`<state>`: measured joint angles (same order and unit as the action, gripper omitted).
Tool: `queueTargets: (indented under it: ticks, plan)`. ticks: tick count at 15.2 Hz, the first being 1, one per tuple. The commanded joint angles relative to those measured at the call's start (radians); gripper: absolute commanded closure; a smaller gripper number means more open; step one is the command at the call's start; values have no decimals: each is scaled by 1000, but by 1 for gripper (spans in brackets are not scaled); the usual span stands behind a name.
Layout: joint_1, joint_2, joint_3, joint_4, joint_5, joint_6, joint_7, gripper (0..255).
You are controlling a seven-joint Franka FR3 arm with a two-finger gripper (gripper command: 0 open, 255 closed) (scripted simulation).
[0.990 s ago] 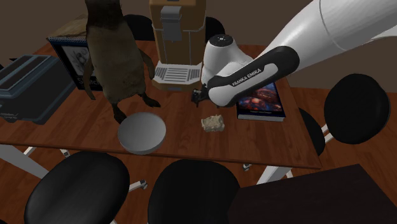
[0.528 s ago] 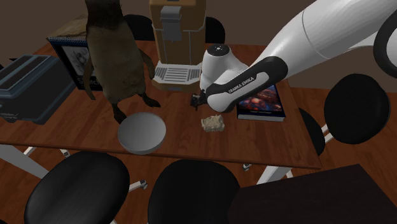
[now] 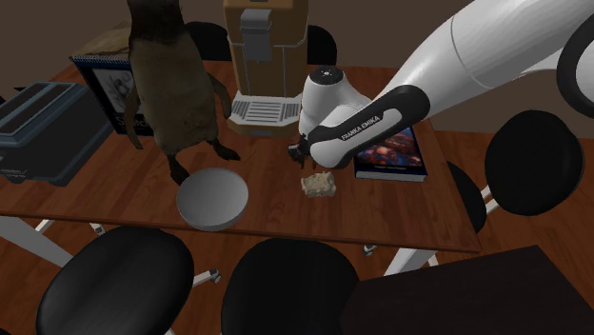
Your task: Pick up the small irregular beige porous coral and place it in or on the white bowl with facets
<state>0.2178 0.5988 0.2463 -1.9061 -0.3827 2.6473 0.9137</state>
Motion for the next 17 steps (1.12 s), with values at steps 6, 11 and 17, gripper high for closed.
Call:
queueTargets:
  ticks: [6, 11, 17]
  plan:
    - [0, 0, 0, 0, 0, 0, 0, 255]
    - [49, -85, -52, -150, -12, 134, 185, 0]
    - [605, -229, -564, -453, -245, 459, 1006, 0]
